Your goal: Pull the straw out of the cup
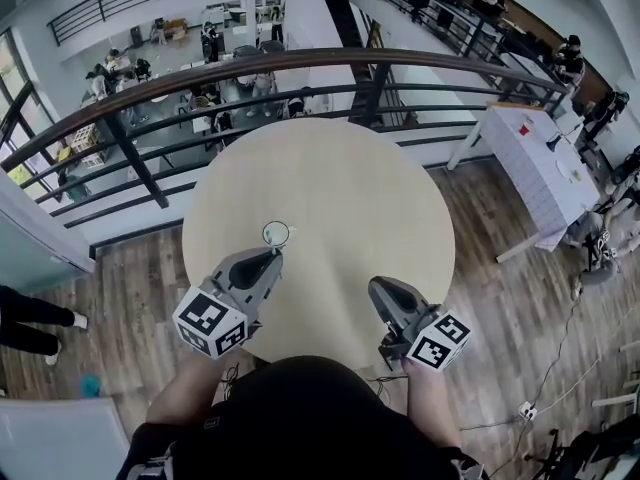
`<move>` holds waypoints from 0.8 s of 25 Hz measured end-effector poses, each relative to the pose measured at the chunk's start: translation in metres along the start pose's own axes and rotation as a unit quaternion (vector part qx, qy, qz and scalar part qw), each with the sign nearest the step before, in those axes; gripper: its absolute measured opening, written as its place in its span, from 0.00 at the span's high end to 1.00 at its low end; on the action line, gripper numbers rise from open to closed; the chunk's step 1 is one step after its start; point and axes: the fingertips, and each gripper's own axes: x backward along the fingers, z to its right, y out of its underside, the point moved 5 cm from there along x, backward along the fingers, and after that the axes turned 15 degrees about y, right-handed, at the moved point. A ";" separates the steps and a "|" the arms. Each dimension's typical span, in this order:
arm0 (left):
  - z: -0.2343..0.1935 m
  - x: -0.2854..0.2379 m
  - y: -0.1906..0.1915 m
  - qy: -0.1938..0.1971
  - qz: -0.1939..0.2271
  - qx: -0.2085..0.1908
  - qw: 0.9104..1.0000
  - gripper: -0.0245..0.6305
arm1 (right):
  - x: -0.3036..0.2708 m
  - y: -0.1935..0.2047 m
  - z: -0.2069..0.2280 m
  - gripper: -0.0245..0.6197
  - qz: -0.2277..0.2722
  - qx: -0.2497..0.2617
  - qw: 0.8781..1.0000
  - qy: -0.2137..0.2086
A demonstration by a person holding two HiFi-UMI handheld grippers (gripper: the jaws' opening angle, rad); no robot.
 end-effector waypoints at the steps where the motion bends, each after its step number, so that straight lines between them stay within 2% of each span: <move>1: 0.003 0.000 0.000 -0.003 0.000 -0.003 1.000 0.93 | 0.003 -0.001 0.001 0.93 0.002 0.001 1.000 -0.002; 5: 0.012 -0.001 0.001 -0.016 0.004 -0.009 1.000 0.93 | 0.013 -0.003 0.003 0.93 0.005 0.009 1.000 -0.014; 11: 0.032 -0.011 0.000 -0.005 0.003 -0.015 1.000 0.93 | 0.026 -0.009 0.006 0.92 0.019 0.008 1.000 -0.019; 16: 0.041 -0.010 -0.004 0.001 0.004 -0.022 1.000 0.93 | 0.028 0.006 -0.006 0.93 0.006 -0.007 0.999 -0.035; 20: 0.050 -0.007 -0.002 0.003 0.005 -0.021 1.000 0.93 | 0.043 0.004 0.005 0.93 0.027 -0.022 0.999 -0.015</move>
